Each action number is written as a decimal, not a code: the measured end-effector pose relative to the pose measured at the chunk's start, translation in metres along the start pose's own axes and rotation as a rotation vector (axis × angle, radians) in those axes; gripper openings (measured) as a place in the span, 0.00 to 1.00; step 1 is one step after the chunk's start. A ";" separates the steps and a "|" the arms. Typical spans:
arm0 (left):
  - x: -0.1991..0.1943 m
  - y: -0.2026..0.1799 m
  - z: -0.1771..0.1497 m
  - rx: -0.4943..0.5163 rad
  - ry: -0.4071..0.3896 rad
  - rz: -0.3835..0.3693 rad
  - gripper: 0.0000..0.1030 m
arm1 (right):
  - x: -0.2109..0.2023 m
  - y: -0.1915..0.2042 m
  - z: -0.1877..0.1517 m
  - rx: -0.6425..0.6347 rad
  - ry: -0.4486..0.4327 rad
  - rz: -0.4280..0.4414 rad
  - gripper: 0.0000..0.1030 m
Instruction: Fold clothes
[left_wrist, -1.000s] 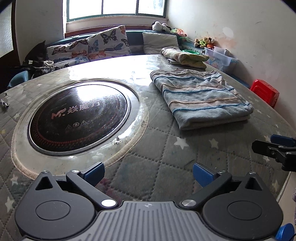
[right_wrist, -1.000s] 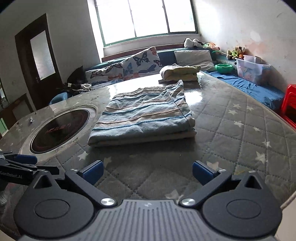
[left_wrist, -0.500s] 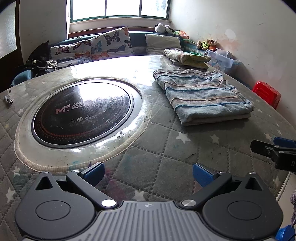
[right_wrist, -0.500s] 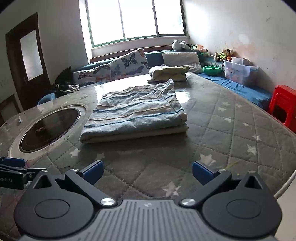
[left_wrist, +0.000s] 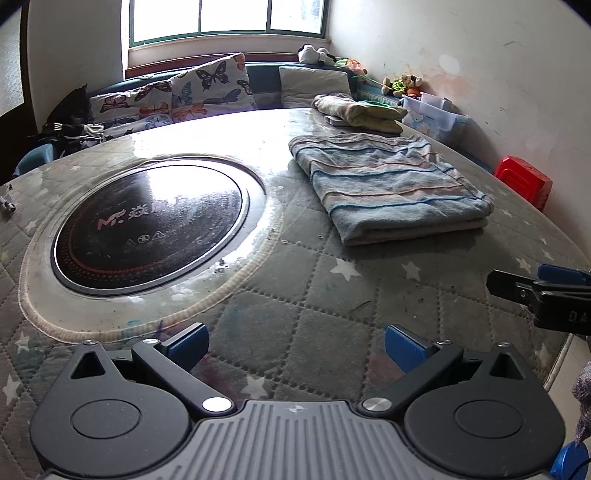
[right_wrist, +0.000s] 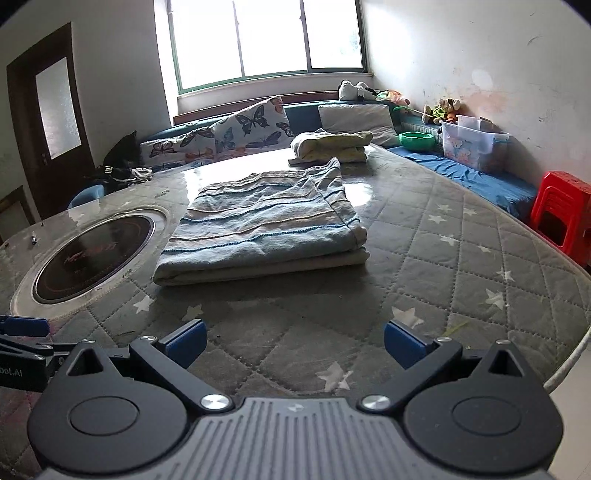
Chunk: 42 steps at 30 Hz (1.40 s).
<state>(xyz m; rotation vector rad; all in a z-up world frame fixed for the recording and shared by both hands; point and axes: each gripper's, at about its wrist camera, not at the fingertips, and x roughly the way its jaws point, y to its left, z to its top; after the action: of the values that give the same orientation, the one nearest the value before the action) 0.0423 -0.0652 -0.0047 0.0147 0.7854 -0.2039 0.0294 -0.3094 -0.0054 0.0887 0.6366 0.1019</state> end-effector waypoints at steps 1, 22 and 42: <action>0.000 -0.001 0.000 0.002 0.001 -0.002 1.00 | 0.000 0.000 0.000 0.000 0.002 -0.001 1.00; 0.010 -0.009 0.003 0.024 0.020 -0.022 1.00 | 0.009 -0.002 0.002 0.014 0.044 -0.010 1.00; 0.018 -0.018 0.013 0.053 0.023 -0.029 1.00 | 0.011 -0.004 0.003 0.037 0.033 -0.020 1.00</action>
<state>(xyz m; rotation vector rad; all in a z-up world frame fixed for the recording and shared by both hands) 0.0597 -0.0874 -0.0071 0.0562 0.8033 -0.2528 0.0407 -0.3125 -0.0098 0.1167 0.6726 0.0729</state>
